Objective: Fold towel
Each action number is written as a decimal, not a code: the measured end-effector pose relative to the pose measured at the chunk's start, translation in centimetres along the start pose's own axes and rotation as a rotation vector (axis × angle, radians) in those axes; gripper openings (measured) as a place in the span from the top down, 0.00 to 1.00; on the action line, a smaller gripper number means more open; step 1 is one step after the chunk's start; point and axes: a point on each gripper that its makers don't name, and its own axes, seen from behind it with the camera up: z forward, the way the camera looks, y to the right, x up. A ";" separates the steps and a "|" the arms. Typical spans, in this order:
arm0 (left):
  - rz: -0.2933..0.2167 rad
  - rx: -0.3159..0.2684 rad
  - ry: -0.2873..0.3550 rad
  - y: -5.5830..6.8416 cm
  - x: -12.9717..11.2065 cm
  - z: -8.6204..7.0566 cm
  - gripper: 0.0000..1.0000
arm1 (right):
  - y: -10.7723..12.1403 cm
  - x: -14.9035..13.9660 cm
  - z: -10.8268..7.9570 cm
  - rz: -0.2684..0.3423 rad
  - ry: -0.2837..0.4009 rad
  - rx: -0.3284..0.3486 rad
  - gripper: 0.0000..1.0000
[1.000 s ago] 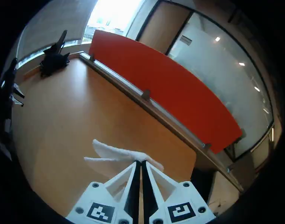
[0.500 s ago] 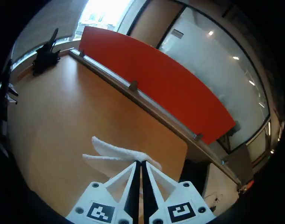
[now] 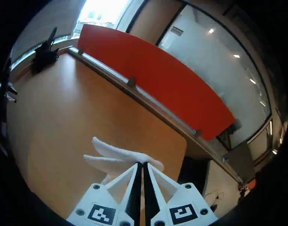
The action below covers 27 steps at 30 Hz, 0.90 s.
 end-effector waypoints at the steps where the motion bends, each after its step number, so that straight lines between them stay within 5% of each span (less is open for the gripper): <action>1: 0.001 -0.001 0.000 0.0 0.0 0.0 0.09 | 0.0 -0.2 -0.2 0.001 -0.002 -0.001 0.96; 11: 0.010 -0.008 0.007 0.4 0.3 -0.1 0.09 | 0.1 -3.9 -2.2 0.047 -0.034 -0.013 0.96; 27: 0.023 -0.014 0.000 1.0 -0.4 -0.5 0.09 | -1.4 -14.5 -4.0 0.182 -0.164 -0.006 0.96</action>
